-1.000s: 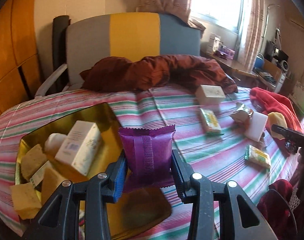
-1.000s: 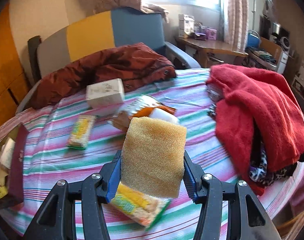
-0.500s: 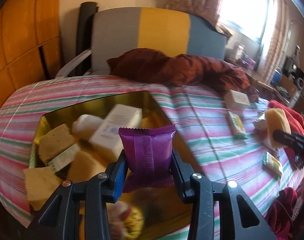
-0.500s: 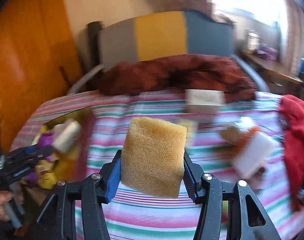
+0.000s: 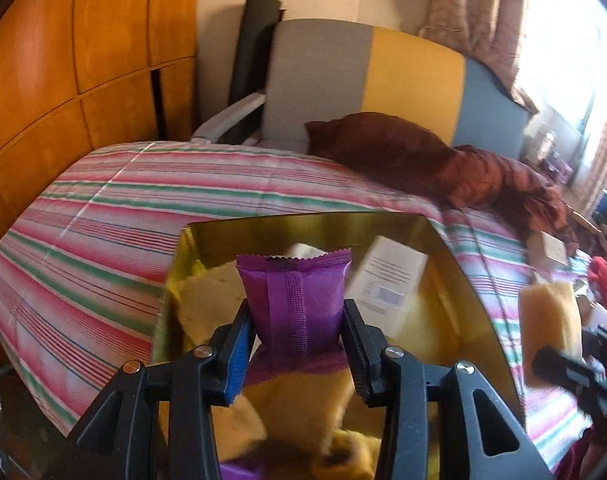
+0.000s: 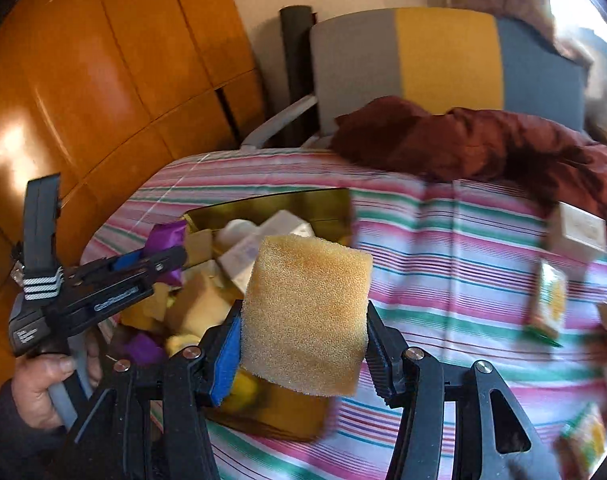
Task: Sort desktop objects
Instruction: 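Carry sponge and purple sachet to the gold tray and open both tools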
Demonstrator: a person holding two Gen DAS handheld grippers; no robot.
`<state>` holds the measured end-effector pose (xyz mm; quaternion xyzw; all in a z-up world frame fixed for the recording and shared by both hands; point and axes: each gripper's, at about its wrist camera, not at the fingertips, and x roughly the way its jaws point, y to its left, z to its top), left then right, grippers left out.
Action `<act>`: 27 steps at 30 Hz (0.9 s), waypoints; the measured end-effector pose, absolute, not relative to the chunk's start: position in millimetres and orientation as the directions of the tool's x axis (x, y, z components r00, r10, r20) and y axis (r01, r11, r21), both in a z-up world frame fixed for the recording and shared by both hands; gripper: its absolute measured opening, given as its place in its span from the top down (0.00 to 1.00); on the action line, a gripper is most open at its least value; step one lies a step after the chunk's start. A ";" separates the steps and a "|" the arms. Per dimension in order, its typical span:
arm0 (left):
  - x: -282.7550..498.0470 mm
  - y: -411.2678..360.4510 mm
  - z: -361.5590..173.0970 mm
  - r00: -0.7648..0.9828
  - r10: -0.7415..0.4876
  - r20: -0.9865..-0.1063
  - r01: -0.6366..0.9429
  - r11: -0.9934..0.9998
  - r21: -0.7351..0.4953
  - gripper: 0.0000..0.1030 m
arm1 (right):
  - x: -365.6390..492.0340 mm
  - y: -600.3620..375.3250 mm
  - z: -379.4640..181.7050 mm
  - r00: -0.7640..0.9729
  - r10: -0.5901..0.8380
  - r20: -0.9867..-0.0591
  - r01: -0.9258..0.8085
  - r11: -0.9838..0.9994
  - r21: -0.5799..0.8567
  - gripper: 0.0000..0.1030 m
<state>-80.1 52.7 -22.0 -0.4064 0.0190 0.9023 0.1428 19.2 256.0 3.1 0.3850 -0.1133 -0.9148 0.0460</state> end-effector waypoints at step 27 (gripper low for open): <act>-56.8 59.3 0.8 -0.634 0.343 -0.693 -0.330 -0.930 -0.159 0.41 | 31.7 256.3 -15.4 -0.682 -0.146 -0.717 -0.074 -0.961 0.267 0.24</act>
